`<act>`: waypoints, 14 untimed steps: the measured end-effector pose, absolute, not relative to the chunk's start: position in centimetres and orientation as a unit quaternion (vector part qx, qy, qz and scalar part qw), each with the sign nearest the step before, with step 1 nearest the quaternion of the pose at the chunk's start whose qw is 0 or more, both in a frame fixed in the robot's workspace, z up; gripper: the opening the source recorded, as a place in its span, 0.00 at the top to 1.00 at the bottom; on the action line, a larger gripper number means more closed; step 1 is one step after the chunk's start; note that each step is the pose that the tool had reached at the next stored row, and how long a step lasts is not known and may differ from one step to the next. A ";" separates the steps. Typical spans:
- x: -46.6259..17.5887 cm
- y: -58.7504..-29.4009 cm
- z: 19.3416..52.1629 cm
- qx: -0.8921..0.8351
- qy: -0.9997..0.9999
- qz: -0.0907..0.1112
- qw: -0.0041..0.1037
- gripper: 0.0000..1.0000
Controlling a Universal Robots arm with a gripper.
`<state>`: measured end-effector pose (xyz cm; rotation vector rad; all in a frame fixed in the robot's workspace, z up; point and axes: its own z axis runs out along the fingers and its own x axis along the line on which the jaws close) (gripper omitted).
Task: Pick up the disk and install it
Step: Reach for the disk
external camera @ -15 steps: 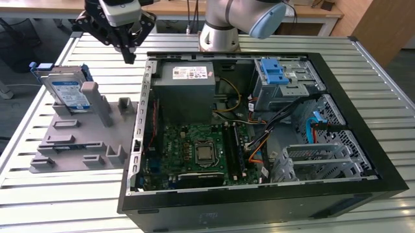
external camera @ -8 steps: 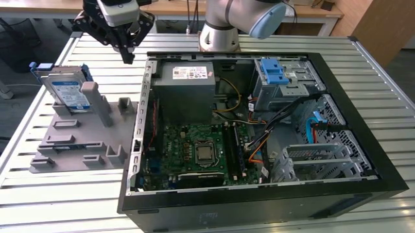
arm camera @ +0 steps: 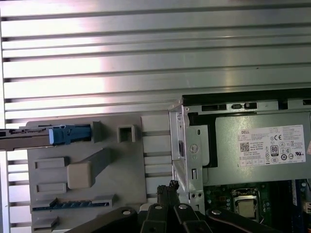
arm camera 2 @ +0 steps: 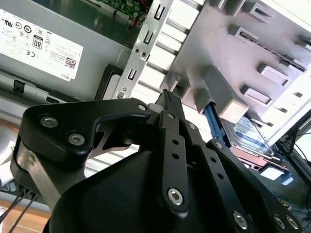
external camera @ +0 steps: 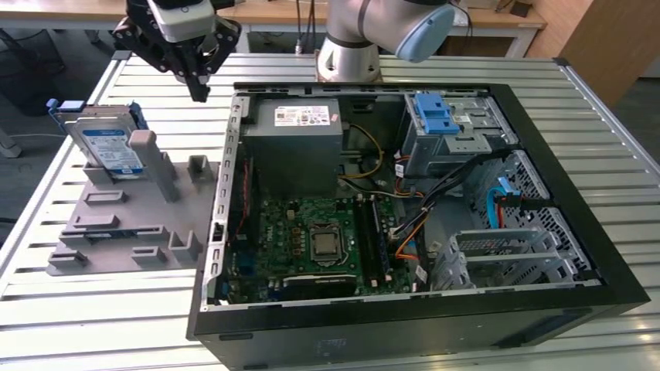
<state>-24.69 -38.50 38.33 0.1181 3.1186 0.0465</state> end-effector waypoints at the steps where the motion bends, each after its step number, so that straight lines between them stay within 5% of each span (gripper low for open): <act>1: -24.7 -38.5 38.3 0.038 0.999 0.015 0.010 0.89; 14: -25.5 -38.5 38.3 0.038 0.999 0.015 0.010 0.89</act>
